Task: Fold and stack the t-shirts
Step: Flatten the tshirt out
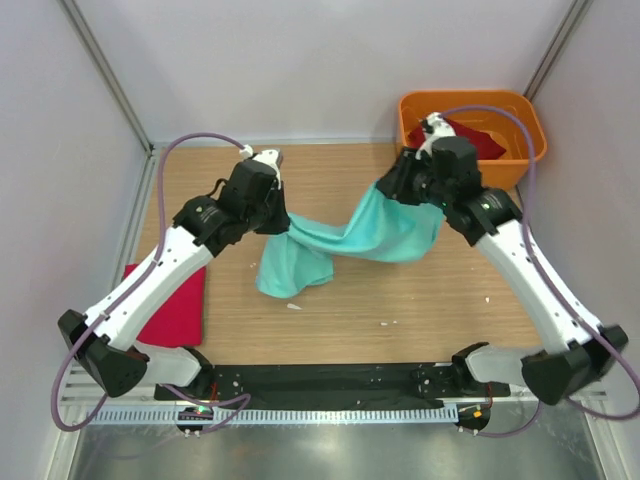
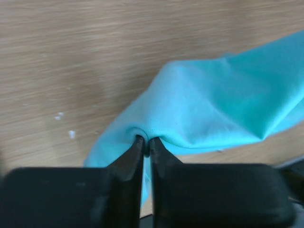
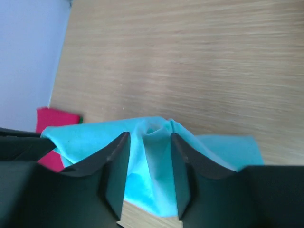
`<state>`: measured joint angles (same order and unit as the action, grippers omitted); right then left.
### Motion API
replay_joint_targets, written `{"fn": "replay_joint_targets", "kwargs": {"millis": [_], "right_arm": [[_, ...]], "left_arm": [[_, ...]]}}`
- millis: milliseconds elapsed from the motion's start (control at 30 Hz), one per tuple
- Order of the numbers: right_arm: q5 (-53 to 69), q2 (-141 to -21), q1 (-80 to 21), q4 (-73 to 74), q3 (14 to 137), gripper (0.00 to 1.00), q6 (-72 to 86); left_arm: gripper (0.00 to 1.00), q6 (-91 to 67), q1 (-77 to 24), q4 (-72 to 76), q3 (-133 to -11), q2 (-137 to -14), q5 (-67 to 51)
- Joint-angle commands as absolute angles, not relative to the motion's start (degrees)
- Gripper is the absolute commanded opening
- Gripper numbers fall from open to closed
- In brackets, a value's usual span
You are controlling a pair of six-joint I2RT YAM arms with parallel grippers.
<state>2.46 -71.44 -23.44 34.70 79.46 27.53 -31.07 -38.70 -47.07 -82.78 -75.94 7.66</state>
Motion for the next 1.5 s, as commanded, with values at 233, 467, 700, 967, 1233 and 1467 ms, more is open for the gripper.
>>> {"fn": "replay_joint_targets", "kwargs": {"millis": [233,467,700,967,1233,1467], "right_arm": [[0.4,-84.1,-24.2,43.1,78.8,0.72,22.2],[7.1,-74.2,-24.4,37.8,57.0,0.67,28.5],[10.9,-72.9,-26.4,28.0,46.0,0.51,30.4],[7.8,-85.2,-29.9,25.4,50.4,0.54,26.6],[6.3,-87.4,-31.5,25.5,51.9,0.53,26.2],[2.9,-89.9,-32.0,27.2,53.0,0.47,25.7]], "left_arm": [[0.66,-28.5,-33.3,-59.4,-89.8,-92.3,10.3],[0.65,-33.5,-32.9,-58.0,-72.7,-83.2,6.3],[0.43,-37.3,-32.8,-54.1,-59.2,-75.7,-7.6],[0.60,-43.1,-32.9,-52.1,-50.7,-72.3,-6.1],[0.57,-45.4,-33.3,-42.8,-48.3,-80.9,-6.9],[0.41,-44.9,-33.7,-40.4,-48.3,-88.9,-4.7]]}}
